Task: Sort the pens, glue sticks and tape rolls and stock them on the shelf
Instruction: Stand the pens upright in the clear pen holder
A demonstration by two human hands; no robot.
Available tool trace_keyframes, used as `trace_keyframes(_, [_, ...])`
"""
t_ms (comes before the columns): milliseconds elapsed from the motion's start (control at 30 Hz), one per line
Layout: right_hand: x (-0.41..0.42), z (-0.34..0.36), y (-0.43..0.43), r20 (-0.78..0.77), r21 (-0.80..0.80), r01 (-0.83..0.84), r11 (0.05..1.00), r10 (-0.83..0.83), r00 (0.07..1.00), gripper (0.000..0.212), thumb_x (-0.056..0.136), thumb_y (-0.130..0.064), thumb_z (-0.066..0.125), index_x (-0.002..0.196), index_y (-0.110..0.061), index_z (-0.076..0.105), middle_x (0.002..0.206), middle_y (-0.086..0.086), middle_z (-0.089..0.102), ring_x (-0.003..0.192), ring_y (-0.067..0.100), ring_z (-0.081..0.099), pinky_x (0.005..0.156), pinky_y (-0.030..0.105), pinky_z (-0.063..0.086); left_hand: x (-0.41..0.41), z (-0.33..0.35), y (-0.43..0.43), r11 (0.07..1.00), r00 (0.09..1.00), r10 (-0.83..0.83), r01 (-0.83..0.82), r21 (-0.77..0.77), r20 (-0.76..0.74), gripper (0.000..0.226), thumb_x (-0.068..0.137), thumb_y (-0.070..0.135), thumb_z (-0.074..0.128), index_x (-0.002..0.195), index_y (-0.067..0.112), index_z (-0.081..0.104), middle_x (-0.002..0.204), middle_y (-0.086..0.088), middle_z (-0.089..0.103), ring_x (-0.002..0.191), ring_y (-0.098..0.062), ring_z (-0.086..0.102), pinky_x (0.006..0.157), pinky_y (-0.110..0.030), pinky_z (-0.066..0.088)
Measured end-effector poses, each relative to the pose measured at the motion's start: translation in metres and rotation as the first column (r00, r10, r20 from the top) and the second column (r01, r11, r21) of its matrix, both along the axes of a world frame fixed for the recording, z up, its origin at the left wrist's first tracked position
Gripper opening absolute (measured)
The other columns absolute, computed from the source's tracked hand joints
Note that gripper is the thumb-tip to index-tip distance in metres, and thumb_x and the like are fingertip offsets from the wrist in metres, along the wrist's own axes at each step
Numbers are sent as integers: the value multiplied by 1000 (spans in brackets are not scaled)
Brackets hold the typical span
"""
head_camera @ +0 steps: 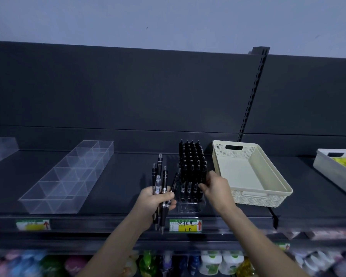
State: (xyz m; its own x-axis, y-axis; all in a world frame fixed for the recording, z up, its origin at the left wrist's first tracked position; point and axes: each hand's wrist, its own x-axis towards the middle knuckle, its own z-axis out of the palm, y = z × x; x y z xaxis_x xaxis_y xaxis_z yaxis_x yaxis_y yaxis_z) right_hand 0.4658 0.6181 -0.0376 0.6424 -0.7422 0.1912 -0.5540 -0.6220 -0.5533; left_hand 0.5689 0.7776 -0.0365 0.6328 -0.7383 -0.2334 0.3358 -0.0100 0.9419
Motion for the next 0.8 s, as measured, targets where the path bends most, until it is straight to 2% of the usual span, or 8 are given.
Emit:
trace_keyframes(167, [-8,1,3,71,64,63,996,-67,995,28,85,-18,67,106,-4,55,95,9,67,90,25,62,77,29,47,1,2,2,1000,999,-7,6,-21,-42,7,81,-6,63,85,-3,60,78,-14,62,70,-23,66,64,-31,60])
trace_keyframes(267, [-16,8,20,241,60,108,992,-119,963,13,84,-19,67,85,-11,56,74,-1,60,75,20,60,67,24,41,2,2,3,999,998,-37,36,-30,-47,6,82,-4,63,86,-3,60,77,-13,63,68,-21,67,62,-29,58])
trace_keyframes(333, [-14,12,36,317,117,3,993,-40,948,11,84,-21,66,76,-17,60,69,-7,60,68,12,58,66,24,43,0,2,2,998,997,-58,57,-31,-51,6,82,-3,63,87,-4,60,76,-13,64,67,-20,68,61,-28,57])
trace_keyframes(433, [-4,15,52,365,342,-234,910,101,926,11,88,-17,60,88,-13,70,82,-7,66,78,4,60,74,18,47,-4,3,0,997,996,-71,69,-34,-60,3,83,-3,62,86,-2,62,75,-13,67,65,-20,69,58,-27,57])
trace_keyframes(567, [0,21,50,415,532,-391,751,171,893,23,90,-9,54,74,8,54,68,11,46,47,1,39,46,9,32,-3,4,2,995,994,-93,91,-33,-54,4,84,-3,61,82,-1,64,72,-12,67,63,-20,69,58,-27,57])
trace_keyframes(667, [1,23,51,435,580,-408,705,156,887,22,88,-9,58,66,-6,54,61,3,46,42,0,38,42,9,32,-2,3,4,994,993,-108,106,-34,-54,4,84,-2,60,83,-1,64,71,-12,69,66,-21,69,62,-29,58])
trace_keyframes(733, [2,22,51,456,568,-372,734,97,885,21,87,-10,60,67,-12,53,61,-1,47,45,2,41,44,11,34,0,1,4,996,996,-87,87,-8,-29,4,85,3,61,85,1,64,72,-11,70,69,-21,68,63,-28,57])
trace_keyframes(800, [3,21,46,467,468,-266,843,19,884,20,87,-13,61,70,-14,50,64,1,51,55,11,48,51,20,40,4,-2,5,999,1000,-23,23,45,-8,10,86,11,63,91,2,63,72,-9,70,67,-21,67,60,-27,56])
